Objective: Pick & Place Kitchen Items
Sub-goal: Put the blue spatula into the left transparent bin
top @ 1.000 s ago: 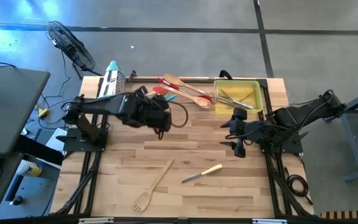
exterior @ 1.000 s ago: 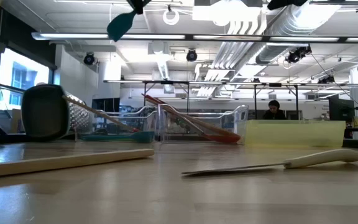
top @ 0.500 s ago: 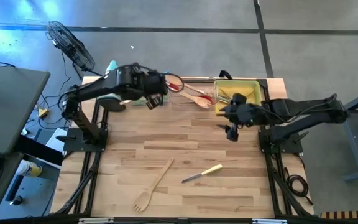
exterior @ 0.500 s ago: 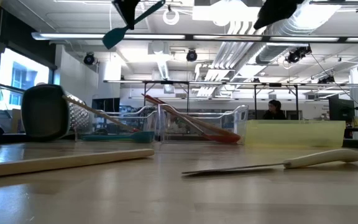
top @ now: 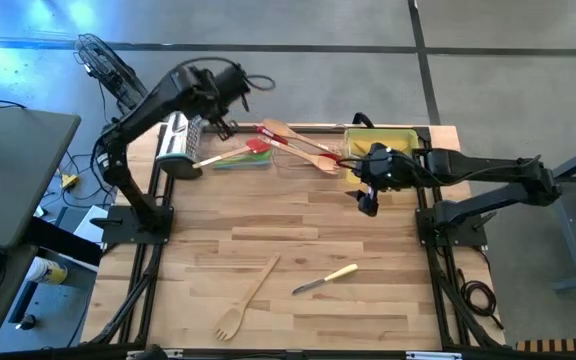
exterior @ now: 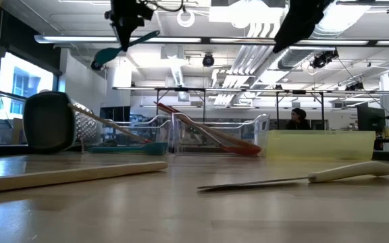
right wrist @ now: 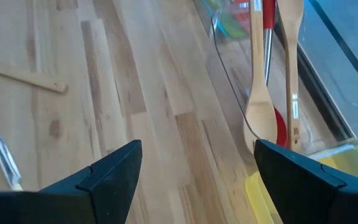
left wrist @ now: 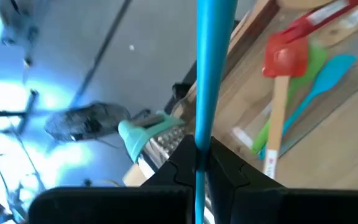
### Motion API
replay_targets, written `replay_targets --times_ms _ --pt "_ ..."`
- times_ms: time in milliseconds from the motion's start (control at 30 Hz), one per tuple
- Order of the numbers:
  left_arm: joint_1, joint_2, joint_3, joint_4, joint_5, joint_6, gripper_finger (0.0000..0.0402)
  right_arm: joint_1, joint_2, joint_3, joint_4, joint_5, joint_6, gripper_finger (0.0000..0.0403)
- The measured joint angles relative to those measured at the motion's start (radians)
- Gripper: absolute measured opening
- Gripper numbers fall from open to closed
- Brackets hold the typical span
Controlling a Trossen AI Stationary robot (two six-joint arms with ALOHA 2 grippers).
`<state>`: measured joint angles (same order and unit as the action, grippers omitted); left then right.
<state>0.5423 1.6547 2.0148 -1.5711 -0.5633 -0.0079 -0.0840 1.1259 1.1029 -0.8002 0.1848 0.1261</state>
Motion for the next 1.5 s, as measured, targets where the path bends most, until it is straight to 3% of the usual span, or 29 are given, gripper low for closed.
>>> replay_targets --times_ms 233,400,900,1067,1300,1500 --pt "0.145 0.002 0.000 0.012 0.094 0.090 0.0006 -0.010 0.001 -0.067 0.043 0.001 0.001 0.0305" --pt "0.209 0.024 0.000 0.107 0.177 0.121 0.0006 -0.023 0.000 -0.100 0.085 0.006 0.000 0.0305" --pt "0.291 0.191 -0.002 0.159 0.331 0.146 0.0006 -0.022 0.000 -0.124 0.062 -0.001 0.027 0.0305" --pt "0.291 0.196 -0.133 0.237 0.398 0.185 0.0006 -0.022 0.000 -0.124 0.056 0.001 0.030 0.0305" --pt "0.321 0.195 -0.397 0.335 0.402 0.188 0.0006 -0.022 0.000 -0.124 0.061 0.023 0.026 0.0305" --pt "0.320 0.190 -0.494 0.479 0.490 0.188 0.0006 -0.040 0.000 -0.123 0.108 0.026 -0.021 0.0305"
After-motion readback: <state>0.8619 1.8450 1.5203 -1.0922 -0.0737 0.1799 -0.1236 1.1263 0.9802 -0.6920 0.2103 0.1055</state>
